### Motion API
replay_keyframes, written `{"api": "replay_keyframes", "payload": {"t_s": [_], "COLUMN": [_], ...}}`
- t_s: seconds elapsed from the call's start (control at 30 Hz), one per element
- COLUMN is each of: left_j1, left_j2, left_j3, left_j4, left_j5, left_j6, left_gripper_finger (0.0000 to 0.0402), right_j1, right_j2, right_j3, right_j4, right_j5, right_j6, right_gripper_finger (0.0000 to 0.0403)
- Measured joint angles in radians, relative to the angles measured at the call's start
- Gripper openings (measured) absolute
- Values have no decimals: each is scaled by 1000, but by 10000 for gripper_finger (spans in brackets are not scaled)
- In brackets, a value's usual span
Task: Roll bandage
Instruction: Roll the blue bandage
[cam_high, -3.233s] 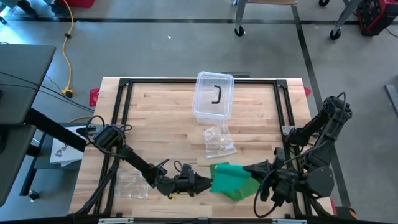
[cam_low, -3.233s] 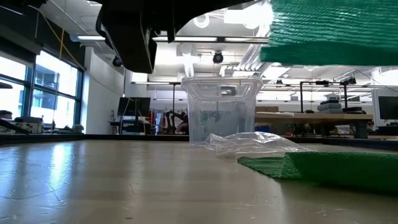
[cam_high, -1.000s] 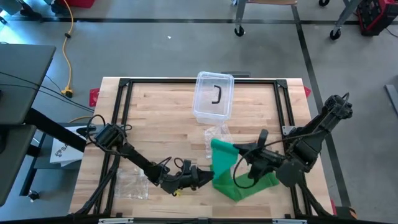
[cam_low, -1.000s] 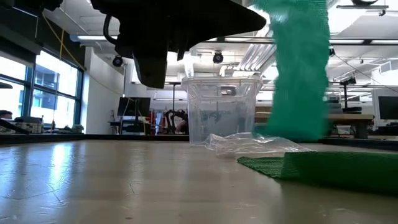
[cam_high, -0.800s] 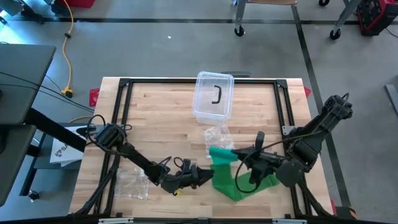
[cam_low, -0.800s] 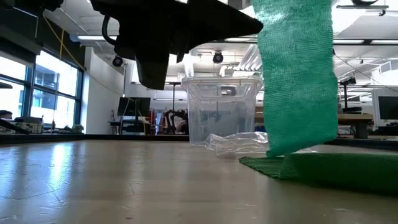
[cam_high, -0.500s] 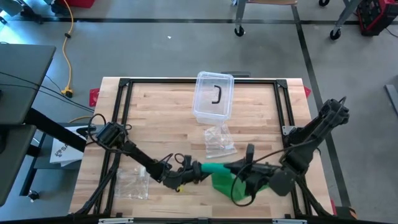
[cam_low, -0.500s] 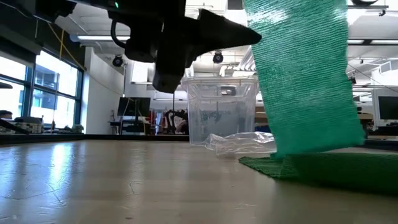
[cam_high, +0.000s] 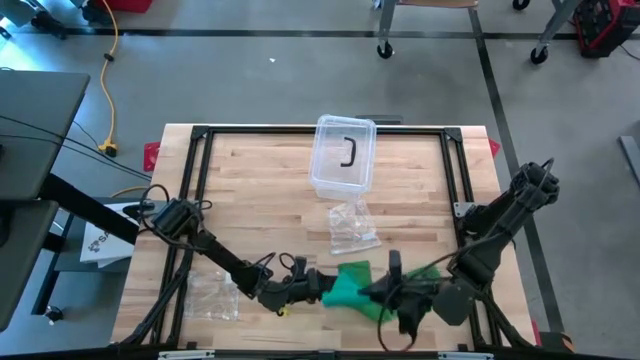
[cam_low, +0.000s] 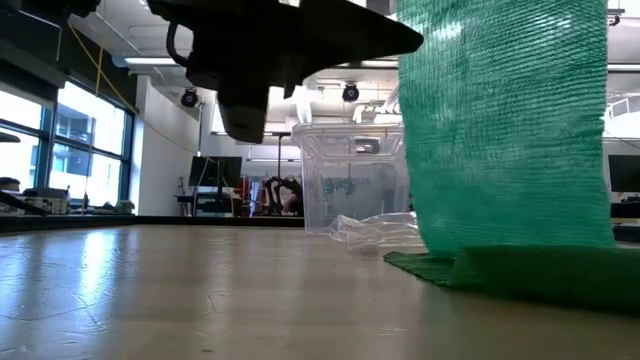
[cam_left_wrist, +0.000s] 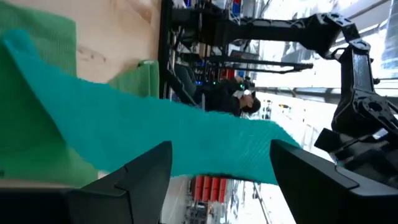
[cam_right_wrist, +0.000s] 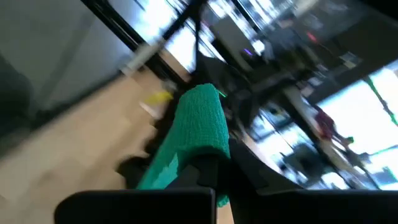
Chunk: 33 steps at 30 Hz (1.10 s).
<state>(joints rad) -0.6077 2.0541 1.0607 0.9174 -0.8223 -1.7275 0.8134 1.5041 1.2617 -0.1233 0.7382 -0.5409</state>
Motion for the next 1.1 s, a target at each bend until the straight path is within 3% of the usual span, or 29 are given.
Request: {"api": "replay_keyframes", "payload": {"t_s": [0.23,0.43,0.8,1.1], "left_j1": [-57,-97,-100,-93], "left_j2": [-2,-2,-2,-2], "left_j3": [0,-3,-162,-162], "left_j4": [-56,-122,52,-52], "left_j5": [35,93,159,245], "left_j6": [-54,-78,-184,-151], "left_gripper_finger": [264,264,264,264], "right_j1": [5,-8,-9,-9], "right_j2": [72,153,187,267], "right_j3": [0,0,0,0], "right_j4": [95,124,171,250], "right_j5": [-109,-112,-135,-161], "right_j6": [-17,35,96,149], "right_gripper_finger": [4,4,4,4]}}
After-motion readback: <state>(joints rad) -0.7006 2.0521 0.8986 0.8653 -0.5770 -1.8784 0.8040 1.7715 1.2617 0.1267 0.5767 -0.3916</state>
